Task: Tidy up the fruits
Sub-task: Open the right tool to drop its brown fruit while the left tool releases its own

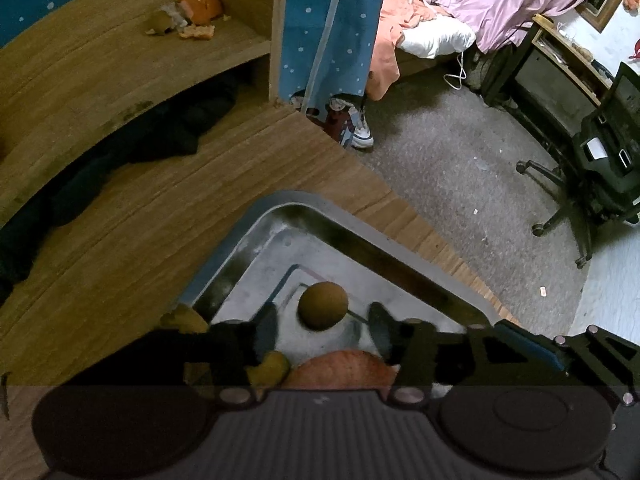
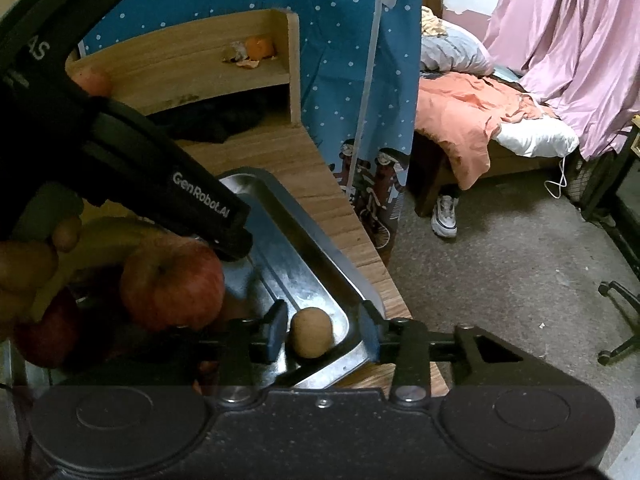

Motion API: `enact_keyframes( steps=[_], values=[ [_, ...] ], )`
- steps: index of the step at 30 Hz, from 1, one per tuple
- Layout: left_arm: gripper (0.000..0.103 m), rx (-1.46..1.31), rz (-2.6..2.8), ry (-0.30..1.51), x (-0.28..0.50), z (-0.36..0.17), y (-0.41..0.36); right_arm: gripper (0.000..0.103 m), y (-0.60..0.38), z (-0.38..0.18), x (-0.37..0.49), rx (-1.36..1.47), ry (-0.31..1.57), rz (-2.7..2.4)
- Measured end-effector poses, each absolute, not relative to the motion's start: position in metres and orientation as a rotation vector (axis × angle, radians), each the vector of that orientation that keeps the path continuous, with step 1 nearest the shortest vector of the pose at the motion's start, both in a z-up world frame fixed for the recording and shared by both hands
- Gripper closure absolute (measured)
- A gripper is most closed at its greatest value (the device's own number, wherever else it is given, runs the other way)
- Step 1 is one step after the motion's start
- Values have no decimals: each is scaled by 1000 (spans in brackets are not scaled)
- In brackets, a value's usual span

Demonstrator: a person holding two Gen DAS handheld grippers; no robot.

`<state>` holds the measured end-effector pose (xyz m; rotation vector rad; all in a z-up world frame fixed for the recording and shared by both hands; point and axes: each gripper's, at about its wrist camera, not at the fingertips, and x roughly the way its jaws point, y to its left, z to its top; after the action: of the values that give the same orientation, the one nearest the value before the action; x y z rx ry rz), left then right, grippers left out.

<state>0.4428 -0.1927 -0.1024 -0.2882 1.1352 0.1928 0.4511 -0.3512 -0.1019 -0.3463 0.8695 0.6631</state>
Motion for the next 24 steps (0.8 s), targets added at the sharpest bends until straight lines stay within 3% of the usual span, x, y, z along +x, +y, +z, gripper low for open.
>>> enact_keyframes(
  steps=[3, 9, 24],
  values=[
    [20, -291, 200, 1124, 441, -98, -191, 43, -353, -98, 449, -337, 857, 645],
    [3, -297, 221, 1091, 436, -87, -186, 20, -356, -90, 444, -312, 832, 615],
    [0, -339, 278, 1022, 402, -64, -161, 2, -348, -66, 420, -315, 772, 535]
  ],
)
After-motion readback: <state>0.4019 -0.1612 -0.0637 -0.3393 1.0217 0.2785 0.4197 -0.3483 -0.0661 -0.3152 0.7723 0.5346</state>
